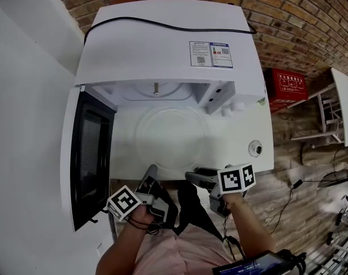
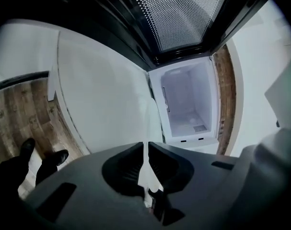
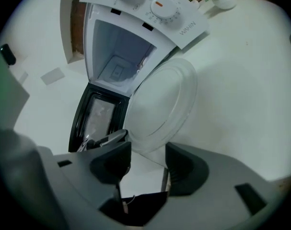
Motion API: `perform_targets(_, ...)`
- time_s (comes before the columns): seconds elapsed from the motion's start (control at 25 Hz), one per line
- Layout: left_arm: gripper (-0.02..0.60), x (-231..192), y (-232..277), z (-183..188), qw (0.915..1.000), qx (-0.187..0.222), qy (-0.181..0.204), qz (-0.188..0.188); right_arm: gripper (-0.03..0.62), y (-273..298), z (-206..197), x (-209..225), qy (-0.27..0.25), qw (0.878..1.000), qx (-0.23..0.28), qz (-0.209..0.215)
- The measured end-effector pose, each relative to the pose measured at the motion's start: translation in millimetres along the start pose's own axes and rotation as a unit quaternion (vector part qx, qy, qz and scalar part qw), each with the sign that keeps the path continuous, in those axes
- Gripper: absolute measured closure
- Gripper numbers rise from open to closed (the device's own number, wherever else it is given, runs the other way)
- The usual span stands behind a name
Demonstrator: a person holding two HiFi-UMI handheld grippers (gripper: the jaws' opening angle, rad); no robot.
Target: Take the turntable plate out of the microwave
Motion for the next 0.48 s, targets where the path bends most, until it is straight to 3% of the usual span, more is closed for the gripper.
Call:
perform_targets(0.28, 0.544, -8.7, 3.2, 0.1, 0.9999, -0.007, 0.001, 0.016, 0.379, -9.8, -1.2, 0.7, -0.026, 0.999, 0.0, -0.023)
perform_targets(0.48, 0.54, -11.6, 4.5, 0.1, 0.9996, -0.016, 0.002, 0.024, 0.395, -8.0, -5.7, 1.3, -0.018, 1.0, -0.009, -0.015)
Point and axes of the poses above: the fingertips, and each gripper's own axes: y forward along the fingers, x to its right, z out of its top, the point moved 4 cm from there along -y, backward along the fingers, and after that the axes turned 9 degrees about z, right-handed, at the moved point
